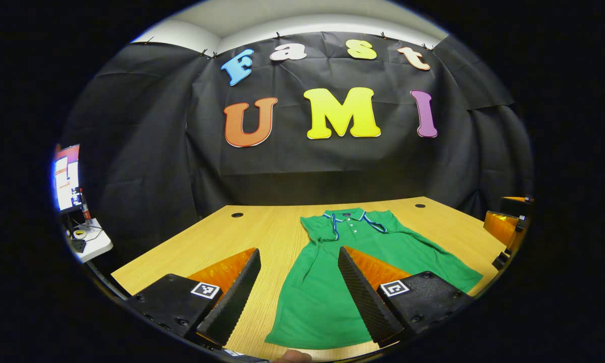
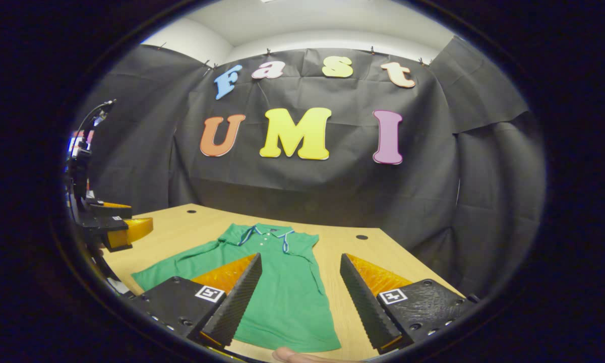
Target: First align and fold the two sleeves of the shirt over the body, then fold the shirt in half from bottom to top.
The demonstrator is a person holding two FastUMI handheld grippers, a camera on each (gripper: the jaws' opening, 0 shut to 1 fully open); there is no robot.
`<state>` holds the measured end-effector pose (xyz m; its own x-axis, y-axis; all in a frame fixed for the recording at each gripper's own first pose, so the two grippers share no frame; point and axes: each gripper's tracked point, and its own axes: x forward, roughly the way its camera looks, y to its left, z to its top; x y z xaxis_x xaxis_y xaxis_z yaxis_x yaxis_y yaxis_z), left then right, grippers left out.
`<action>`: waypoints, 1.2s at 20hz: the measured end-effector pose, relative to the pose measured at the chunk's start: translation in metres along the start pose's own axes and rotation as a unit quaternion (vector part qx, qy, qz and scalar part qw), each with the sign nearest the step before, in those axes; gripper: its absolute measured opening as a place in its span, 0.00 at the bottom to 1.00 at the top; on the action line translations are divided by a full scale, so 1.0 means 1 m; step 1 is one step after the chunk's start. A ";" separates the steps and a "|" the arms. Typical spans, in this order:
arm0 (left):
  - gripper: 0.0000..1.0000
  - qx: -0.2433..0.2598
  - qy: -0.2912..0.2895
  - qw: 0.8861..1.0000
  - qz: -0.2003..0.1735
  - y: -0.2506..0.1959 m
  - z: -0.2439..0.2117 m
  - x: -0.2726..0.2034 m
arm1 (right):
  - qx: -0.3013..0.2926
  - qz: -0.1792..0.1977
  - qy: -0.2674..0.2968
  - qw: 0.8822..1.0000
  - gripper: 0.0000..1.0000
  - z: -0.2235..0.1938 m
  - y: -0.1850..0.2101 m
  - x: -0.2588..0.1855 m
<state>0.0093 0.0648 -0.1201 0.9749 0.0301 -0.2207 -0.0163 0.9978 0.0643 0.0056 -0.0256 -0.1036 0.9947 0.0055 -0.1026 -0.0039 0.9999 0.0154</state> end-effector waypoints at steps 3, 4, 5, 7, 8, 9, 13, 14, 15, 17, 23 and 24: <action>0.99 -0.018 0.029 0.999 0.009 0.009 -0.037 0.002 | -0.006 -0.019 0.034 0.999 0.97 -0.037 -0.011 0.005; 1.00 -0.028 0.042 0.999 0.013 0.013 -0.050 0.002 | -0.006 -0.021 0.050 0.998 0.95 -0.051 -0.014 0.007; 1.00 -0.036 0.047 0.998 0.012 0.013 -0.058 0.002 | -0.002 -0.023 0.066 0.998 0.98 -0.064 -0.016 0.007; 1.00 -0.042 0.058 0.997 0.004 0.008 -0.070 0.002 | 0.005 -0.023 0.094 0.995 0.98 -0.090 -0.021 0.007; 1.00 -0.041 0.066 0.997 -0.002 0.006 -0.079 0.001 | 0.004 -0.024 0.107 0.994 0.95 -0.101 -0.023 0.007; 1.00 -0.040 0.073 0.996 -0.012 0.002 -0.084 -0.001 | 0.003 -0.026 0.119 0.993 0.95 -0.111 -0.025 0.006; 0.98 -0.050 0.113 0.992 -0.036 -0.010 -0.107 -0.012 | 0.012 -0.015 0.154 0.988 0.98 -0.133 -0.019 -0.005; 0.98 -0.053 0.118 0.991 -0.037 -0.010 -0.109 -0.015 | 0.013 -0.012 0.160 0.987 0.98 -0.136 -0.016 -0.008; 0.97 -0.054 0.123 0.990 -0.037 -0.010 -0.111 -0.015 | 0.009 -0.011 0.166 0.986 0.95 -0.141 -0.016 -0.010; 0.94 -0.061 0.139 0.987 -0.044 -0.012 -0.119 -0.015 | 0.015 -0.007 0.187 0.982 0.98 -0.155 -0.015 -0.013; 0.68 -0.041 0.165 0.984 -0.045 -0.010 -0.130 -0.014 | 0.059 0.005 0.212 0.976 0.98 -0.160 -0.016 -0.008; 0.68 -0.042 0.165 0.984 -0.045 -0.010 -0.131 -0.014 | 0.057 0.007 0.209 0.976 0.97 -0.159 -0.015 -0.007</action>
<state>-0.0329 0.0618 -0.2451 0.8485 -0.0547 -0.5264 0.0344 0.9982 -0.0482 -0.0180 -0.0386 -0.2613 0.8662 0.0492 -0.4973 0.0173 0.9916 0.1283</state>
